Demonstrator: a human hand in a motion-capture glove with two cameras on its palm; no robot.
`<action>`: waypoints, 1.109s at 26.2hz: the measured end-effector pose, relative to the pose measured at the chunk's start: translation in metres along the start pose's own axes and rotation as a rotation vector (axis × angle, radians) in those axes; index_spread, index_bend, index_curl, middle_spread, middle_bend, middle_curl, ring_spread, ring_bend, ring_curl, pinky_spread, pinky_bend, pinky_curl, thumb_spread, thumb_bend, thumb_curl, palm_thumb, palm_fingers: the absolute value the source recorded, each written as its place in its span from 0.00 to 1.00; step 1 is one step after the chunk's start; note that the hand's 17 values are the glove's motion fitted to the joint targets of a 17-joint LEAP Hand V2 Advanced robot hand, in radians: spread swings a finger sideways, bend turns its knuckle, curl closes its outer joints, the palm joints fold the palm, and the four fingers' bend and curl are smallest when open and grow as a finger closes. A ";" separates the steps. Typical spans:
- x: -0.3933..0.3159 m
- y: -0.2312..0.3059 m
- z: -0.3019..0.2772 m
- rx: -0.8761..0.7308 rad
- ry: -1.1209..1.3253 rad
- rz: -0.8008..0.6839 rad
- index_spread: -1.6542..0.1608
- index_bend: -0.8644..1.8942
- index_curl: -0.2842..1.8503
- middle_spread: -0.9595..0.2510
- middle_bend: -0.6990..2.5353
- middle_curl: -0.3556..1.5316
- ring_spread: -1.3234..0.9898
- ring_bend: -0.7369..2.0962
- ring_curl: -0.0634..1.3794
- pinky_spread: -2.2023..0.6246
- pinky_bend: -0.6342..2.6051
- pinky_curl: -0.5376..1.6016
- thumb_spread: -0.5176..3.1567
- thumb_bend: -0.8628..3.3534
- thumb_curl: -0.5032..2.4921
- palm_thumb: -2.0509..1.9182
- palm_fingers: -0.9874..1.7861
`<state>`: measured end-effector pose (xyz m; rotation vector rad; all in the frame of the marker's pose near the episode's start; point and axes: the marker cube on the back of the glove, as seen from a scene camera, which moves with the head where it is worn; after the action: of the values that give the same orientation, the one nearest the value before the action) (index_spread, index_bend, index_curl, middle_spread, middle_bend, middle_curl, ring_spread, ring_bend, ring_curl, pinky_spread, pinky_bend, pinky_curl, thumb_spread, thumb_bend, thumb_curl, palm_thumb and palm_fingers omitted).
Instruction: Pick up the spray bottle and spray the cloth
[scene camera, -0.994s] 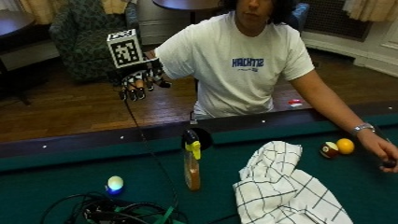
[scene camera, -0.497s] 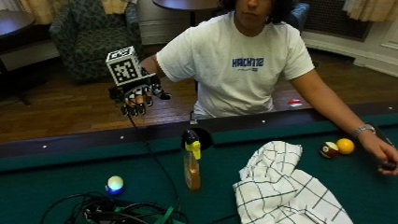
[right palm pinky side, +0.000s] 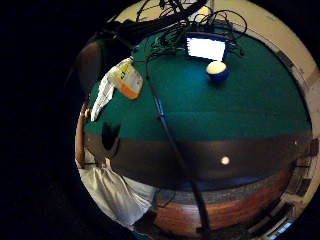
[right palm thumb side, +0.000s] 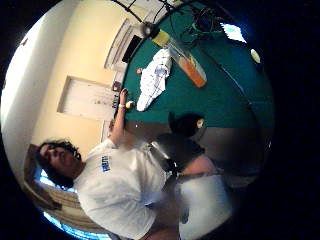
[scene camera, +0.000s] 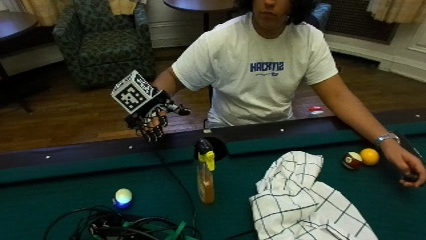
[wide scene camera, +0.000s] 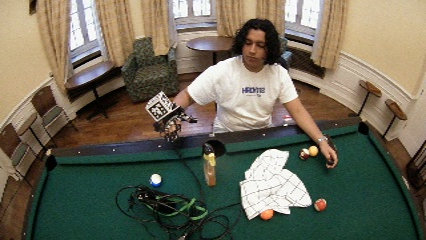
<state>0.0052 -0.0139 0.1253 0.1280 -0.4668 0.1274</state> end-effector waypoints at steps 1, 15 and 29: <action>-0.001 -0.003 0.004 0.007 -0.023 0.005 0.70 0.35 0.20 0.75 0.30 0.33 0.56 0.43 0.22 0.86 0.38 0.40 0.39 0.20 0.26 0.63 0.47; -0.007 -0.041 0.051 0.048 -0.242 0.040 0.70 0.37 0.23 0.74 0.28 0.34 0.55 0.42 0.23 0.85 0.36 0.40 0.41 0.22 0.28 0.70 0.51; -0.020 -0.087 0.081 0.092 -0.436 0.073 0.71 0.35 0.24 0.70 0.28 0.36 0.53 0.43 0.25 0.82 0.36 0.40 0.42 0.21 0.29 0.73 0.58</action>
<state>-0.0352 -0.1135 0.1796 0.2314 -0.9017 0.1938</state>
